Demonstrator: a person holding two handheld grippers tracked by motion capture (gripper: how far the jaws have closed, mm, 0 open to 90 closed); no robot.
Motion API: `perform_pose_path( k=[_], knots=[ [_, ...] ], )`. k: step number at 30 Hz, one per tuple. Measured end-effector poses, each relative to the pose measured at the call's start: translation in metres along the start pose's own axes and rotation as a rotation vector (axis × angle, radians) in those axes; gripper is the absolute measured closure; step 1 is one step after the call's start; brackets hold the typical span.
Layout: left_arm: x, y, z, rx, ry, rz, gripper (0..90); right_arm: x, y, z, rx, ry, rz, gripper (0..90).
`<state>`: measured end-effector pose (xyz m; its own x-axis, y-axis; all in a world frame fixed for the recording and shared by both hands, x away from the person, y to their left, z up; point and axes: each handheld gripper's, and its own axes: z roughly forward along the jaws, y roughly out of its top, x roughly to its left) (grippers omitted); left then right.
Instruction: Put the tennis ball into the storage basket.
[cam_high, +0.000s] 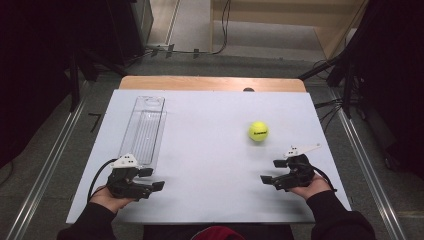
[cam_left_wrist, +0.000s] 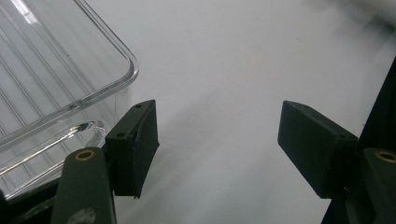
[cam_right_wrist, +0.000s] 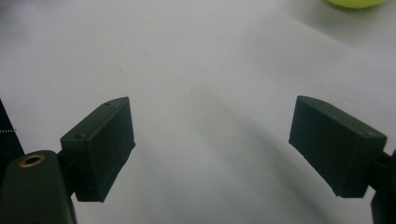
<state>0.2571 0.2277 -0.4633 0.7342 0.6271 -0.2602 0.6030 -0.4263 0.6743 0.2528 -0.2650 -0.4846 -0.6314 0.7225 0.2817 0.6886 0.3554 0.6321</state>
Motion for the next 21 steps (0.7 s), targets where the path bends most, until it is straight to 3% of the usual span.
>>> perform_pose_path(
  k=[13,21],
  knots=[
    [0.0007,0.0009,0.0004,-0.001,-0.005,0.005,29.6,0.0003,-0.0003,0.0,0.0,0.018,0.005,12.2],
    [0.001,0.0011,0.0013,0.0,-0.01,0.003,29.6,-0.0006,-0.0003,-0.0016,-0.006,0.003,0.01,12.2]
  ],
)
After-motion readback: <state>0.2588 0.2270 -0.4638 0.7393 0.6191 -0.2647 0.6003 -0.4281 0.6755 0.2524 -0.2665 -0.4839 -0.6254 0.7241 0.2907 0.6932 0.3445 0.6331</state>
